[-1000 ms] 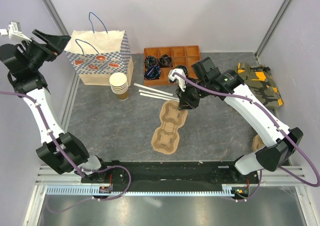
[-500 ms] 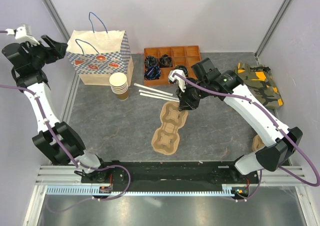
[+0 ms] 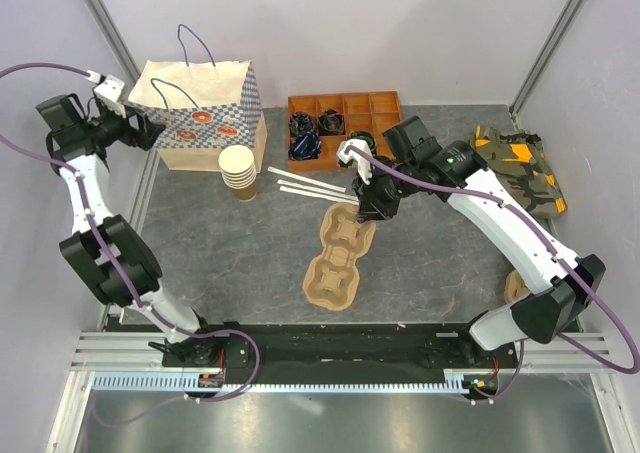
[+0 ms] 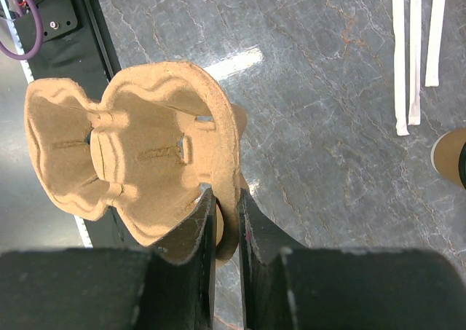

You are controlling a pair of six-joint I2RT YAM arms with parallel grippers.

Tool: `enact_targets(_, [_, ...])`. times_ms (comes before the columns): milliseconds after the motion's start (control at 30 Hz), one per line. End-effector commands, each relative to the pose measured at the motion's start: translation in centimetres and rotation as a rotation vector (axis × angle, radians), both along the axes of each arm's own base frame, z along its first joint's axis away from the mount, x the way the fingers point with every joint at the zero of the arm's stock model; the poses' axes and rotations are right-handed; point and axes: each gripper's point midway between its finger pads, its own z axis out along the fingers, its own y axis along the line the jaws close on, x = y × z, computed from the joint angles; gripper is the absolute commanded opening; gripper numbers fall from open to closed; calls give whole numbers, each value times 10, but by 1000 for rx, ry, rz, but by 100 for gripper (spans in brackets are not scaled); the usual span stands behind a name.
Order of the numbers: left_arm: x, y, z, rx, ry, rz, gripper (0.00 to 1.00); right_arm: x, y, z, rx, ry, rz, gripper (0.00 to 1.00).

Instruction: Pack the takeout coffee

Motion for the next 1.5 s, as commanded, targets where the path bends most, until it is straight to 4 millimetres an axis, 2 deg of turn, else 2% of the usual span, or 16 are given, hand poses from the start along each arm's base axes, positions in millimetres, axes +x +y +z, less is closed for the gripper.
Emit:
enact_targets(0, [16, -8, -1, 216, -98, -137, 89, -2, 2, 5, 27, 4, 6, 0])
enact_targets(133, [31, -12, -3, 307, -122, -157, 88, -3, 2, 2, 24, 14, 8, 0])
enact_targets(300, [41, -15, -7, 341, -121, -175, 84, -2, 3, 1, 22, 19, 7, 0])
enact_targets(367, [40, -17, -7, 363, -125, -184, 82, -2, 2, 1, 21, 18, 5, 0])
enact_targets(467, [30, -28, 5, 365, -168, -224, 81, -4, 1, 0, 16, 22, 8, 0])
enact_targets(567, [22, -33, 9, 370, -171, -225, 80, -4, 0, 1, 16, 19, 7, 0])
enact_targets(700, [19, -24, 14, 430, -176, -185, 79, -5, 0, 2, 18, 21, 12, 0])
enact_targets(867, [15, -27, 29, 455, -218, -179, 79, -5, 2, 4, 25, 21, 20, 0])
enact_targets(1000, [28, -18, 32, 454, -216, -153, 80, -5, 1, 6, 28, 19, 19, 0])
enact_targets(1100, [35, -17, 26, 471, -204, -153, 80, -5, 0, 6, 23, 16, 18, 0])
enact_targets(1200, [41, -19, 11, 498, -179, -169, 80, -5, 0, 5, 20, 13, 20, 0])
enact_targets(1333, [51, -13, -7, 499, -134, -162, 78, -4, 1, 4, 18, 16, 18, 0])
enact_targets(1433, [56, -7, -9, 505, -114, -142, 67, -3, 1, 4, 18, 19, 19, 0])
enact_targets(1467, [58, -3, -12, 495, -91, -121, 59, -3, 2, 4, 18, 18, 19, 0])
